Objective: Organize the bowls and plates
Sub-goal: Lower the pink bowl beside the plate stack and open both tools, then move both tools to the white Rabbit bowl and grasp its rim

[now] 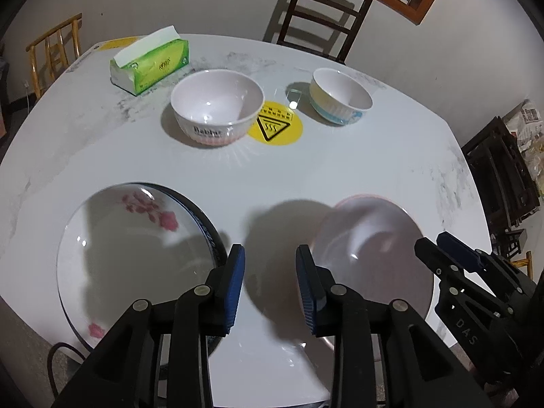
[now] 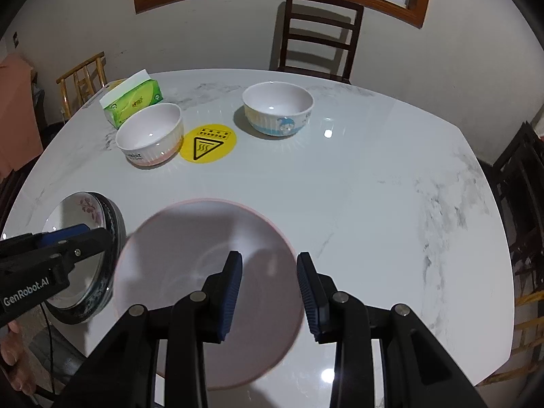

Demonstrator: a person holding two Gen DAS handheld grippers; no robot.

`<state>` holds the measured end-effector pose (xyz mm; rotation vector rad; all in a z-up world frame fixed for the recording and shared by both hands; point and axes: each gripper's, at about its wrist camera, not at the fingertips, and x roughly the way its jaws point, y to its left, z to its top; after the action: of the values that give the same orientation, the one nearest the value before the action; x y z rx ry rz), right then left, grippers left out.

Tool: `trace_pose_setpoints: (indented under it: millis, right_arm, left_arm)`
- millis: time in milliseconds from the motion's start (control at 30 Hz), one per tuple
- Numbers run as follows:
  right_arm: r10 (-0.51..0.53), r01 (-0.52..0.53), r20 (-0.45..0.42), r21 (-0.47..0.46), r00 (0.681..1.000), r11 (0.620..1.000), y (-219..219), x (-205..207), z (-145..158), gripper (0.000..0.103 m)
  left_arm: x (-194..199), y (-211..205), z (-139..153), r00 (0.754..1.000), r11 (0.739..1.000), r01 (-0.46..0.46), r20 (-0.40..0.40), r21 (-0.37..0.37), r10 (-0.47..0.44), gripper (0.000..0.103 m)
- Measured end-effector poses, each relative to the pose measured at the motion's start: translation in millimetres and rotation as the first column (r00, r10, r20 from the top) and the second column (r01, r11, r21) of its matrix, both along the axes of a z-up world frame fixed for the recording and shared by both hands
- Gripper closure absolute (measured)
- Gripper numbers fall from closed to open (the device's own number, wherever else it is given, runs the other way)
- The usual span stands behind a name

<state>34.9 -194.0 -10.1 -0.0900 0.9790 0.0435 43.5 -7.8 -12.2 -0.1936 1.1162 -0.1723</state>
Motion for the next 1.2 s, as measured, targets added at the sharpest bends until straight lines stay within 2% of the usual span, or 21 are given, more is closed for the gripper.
trace_pose_setpoints:
  millis: [367, 667, 867, 1200]
  right_arm:
    - [0.061, -0.060, -0.044, 0.026, 0.997, 0.998, 36, 24, -2, 0.069]
    - [0.120, -0.110, -0.079, 0.123, 0.990, 0.986, 57, 58, 3, 0.069]
    - [0.107, -0.084, -0.126, 0.176, 0.986, 0.981, 71, 96, 1, 0.069]
    - [0.085, -0.044, -0.173, 0.228, 0.981, 0.973, 98, 158, -11, 0.069]
  left_arm:
    - [19, 47, 3, 0.999, 0.998, -0.045, 0.012, 0.036, 0.045, 0.070]
    - [48, 95, 6, 0.993, 0.993, -0.114, 0.014, 0.040, 0.114, 0.068]
    - [81, 117, 1, 0.990, 0.990, -0.142, 0.006, 0.012, 0.142, 0.068]
    - [136, 118, -14, 0.988, 0.987, -0.147, -0.048, -0.071, 0.144, 0.068]
